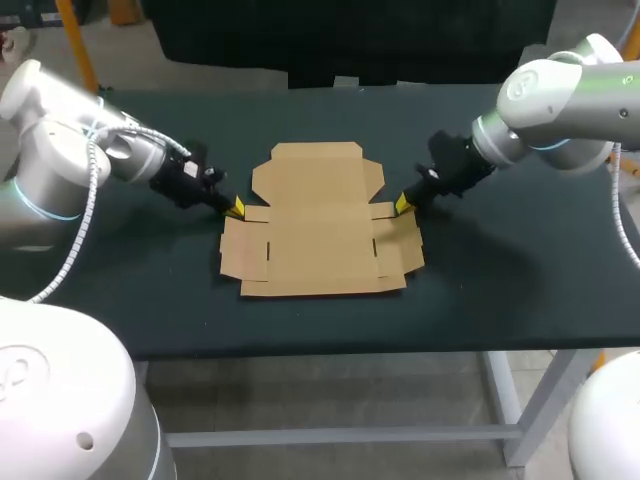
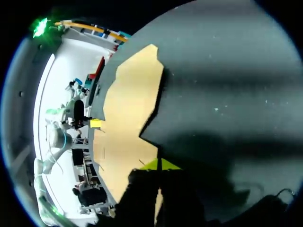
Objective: Assemble the packaging by folding the flat box into shape, placing the metal phone stand inside, and closing the box properly
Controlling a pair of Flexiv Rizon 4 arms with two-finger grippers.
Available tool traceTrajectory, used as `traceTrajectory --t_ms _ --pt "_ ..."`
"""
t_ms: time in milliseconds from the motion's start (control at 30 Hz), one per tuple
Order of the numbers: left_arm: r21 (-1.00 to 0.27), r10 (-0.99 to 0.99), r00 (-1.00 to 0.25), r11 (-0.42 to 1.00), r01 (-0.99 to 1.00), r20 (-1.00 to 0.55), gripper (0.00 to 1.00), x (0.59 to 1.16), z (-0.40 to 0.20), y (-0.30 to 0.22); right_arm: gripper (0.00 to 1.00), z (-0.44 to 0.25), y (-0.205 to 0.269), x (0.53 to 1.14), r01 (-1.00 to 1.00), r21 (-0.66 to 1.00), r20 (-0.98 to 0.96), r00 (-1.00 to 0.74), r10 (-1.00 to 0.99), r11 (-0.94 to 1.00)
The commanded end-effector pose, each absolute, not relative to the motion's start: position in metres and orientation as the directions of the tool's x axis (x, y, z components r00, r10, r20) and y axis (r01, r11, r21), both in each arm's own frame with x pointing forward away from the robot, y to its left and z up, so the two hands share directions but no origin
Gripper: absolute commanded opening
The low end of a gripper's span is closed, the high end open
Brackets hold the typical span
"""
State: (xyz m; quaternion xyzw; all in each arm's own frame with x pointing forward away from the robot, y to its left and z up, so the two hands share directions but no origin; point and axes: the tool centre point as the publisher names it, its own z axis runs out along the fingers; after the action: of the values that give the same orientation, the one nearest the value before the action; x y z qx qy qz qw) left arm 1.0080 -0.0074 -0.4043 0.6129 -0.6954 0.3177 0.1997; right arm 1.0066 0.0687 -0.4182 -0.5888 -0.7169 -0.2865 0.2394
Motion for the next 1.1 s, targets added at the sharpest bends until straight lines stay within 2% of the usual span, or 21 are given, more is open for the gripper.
traceTrajectory --t_ms 33,1100 --pt "-0.192 -0.726 -0.167 0.049 -0.980 0.667 0.00 1.0081 -0.4058 -0.0081 0.00 -0.4243 0.0701 1.0057 0.981 0.134 0.694 -0.195 0.693 0.142" --pt "-0.189 -0.738 -0.169 0.058 -0.980 0.653 0.00 0.9995 -0.4095 -0.0101 0.00 -0.4235 0.0769 1.0081 0.978 0.167 0.710 -0.209 0.672 0.127"
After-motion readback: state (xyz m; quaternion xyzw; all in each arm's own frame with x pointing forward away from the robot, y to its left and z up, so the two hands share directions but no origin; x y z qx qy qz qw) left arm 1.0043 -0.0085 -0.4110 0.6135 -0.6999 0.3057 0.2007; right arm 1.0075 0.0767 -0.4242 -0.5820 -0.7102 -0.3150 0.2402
